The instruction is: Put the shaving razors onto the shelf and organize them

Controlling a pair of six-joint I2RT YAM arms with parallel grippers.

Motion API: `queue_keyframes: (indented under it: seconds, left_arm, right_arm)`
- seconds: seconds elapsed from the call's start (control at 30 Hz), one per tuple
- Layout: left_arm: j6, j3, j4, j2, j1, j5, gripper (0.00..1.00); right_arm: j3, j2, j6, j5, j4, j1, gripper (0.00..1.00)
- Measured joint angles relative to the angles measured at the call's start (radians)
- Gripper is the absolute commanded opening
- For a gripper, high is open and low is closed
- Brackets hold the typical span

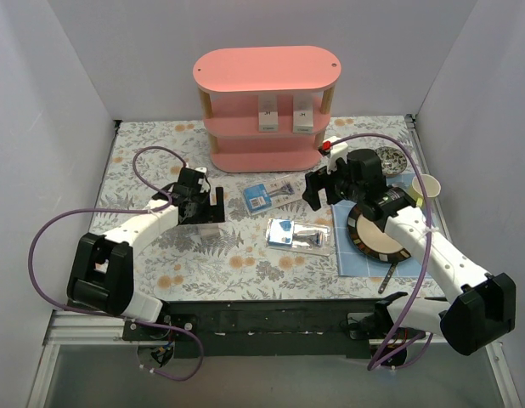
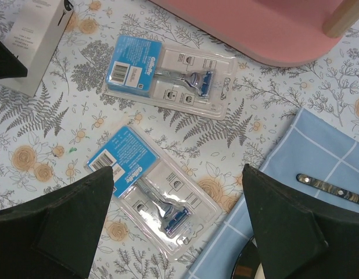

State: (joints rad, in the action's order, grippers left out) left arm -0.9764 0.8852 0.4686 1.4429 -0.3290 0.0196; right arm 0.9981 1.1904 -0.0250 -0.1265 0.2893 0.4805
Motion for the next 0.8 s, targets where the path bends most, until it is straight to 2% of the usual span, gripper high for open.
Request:
queue_keyframes:
  seconds: [0.17, 0.3, 0.5, 0.67, 0.8]
  left_arm:
    - [-0.018, 0.000, 0.001, 0.008, -0.034, 0.025, 0.91]
    - [-0.031, -0.001, 0.002, 0.008, -0.036, 0.048, 0.82]
    - [-0.033, -0.017, 0.006, 0.009, -0.036, 0.055, 0.81]
    - [-0.034, -0.050, 0.019, 0.009, -0.036, 0.048, 0.72]
    - [-0.034, -0.058, 0.018, 0.009, -0.036, 0.045, 0.69]
  right_arm:
    - [-0.005, 0.000, 0.004, -0.009, -0.018, -0.010, 0.99]
    - [-0.032, 0.000, 0.010, -0.015, -0.036, -0.016, 0.99]
    - [-0.047, 0.001, 0.027, -0.028, -0.042, -0.021, 0.98]
    - [-0.047, 0.008, 0.038, -0.036, -0.063, -0.023, 0.98]
    - [-0.048, 0.017, 0.048, -0.041, -0.074, -0.023, 0.98]
